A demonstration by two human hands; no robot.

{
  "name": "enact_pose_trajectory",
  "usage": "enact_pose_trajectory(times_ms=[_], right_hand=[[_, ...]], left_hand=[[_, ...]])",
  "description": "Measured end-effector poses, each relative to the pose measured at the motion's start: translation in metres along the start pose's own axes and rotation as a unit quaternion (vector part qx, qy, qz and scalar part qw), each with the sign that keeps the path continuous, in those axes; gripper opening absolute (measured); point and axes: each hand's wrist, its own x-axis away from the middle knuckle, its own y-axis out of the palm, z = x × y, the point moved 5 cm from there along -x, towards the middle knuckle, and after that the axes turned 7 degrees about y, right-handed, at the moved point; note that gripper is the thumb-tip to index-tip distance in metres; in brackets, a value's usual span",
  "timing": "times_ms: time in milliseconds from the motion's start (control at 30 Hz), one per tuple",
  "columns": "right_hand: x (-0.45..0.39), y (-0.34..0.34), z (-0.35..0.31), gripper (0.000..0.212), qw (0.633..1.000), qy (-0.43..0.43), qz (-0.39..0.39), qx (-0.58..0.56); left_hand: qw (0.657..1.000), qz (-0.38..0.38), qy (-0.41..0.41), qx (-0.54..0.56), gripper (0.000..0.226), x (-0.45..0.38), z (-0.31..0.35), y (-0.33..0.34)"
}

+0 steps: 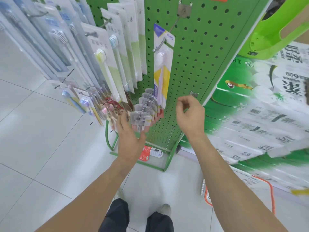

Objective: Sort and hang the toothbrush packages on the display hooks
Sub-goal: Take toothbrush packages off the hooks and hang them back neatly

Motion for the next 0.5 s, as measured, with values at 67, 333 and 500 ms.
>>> enact_pose_trajectory(times_ms=[67, 333, 500], right_hand=[[0.025, -0.009, 0.013, 0.013, 0.997, 0.007, 0.061, -0.040], [0.151, 0.052, 0.120, 0.017, 0.968, 0.177, 0.131, -0.117], [0.195, 0.150, 0.200, 0.016, 0.963, 0.256, 0.041, -0.073]], left_hand=[[1.000, 0.000, -0.018, 0.011, 0.082, 0.013, -0.010, -0.003], [0.975, -0.203, -0.074, -0.044, 0.012, 0.068, -0.108, 0.025], [0.940, -0.309, -0.103, -0.106, 0.016, 0.094, -0.206, 0.060]])
